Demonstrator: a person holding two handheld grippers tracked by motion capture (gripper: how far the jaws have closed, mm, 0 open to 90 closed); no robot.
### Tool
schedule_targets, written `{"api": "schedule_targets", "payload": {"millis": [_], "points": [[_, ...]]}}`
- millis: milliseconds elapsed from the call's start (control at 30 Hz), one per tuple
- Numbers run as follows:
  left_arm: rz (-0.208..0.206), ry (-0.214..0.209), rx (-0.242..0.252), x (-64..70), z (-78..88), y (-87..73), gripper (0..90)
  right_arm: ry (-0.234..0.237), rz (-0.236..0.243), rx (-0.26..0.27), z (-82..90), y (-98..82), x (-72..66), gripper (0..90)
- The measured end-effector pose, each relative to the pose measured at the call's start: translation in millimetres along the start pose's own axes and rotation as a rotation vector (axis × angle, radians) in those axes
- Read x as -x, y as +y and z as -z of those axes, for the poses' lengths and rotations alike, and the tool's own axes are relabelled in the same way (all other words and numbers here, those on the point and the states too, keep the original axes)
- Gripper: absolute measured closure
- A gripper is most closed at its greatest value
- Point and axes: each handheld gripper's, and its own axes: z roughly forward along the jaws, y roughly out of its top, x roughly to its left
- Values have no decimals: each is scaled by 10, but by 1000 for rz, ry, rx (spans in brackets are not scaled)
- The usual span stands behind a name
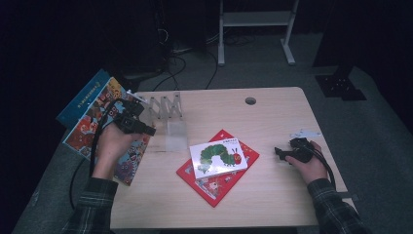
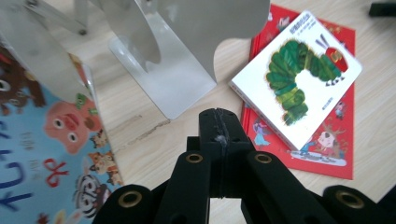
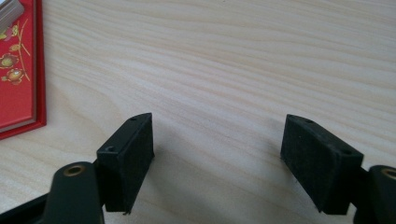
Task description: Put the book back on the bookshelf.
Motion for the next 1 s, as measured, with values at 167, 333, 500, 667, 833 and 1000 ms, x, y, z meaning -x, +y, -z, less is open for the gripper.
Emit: {"api": "schedule_targets", "payload": {"millis": [167,333,500,667,833,1000], "points": [[-36,15,-13,78,-231,-92,798,4,3,-7,13,7,-10,298],[-60,30,-22,112,-481,-209,650,4,6,-18,33,14,-10,346],[-65,31,-24,124,-718,-324,479,-1,19,-30,56,25,-16,379],[-65,23,-10,121,-850,-408,356,21,40,-23,79,46,-62,408],[-76,44,43,143,-914,-519,267,53,45,-29,131,86,-115,467],[-95,53,68,212,-990,-646,219,124,60,-27,170,129,-232,474]]}}
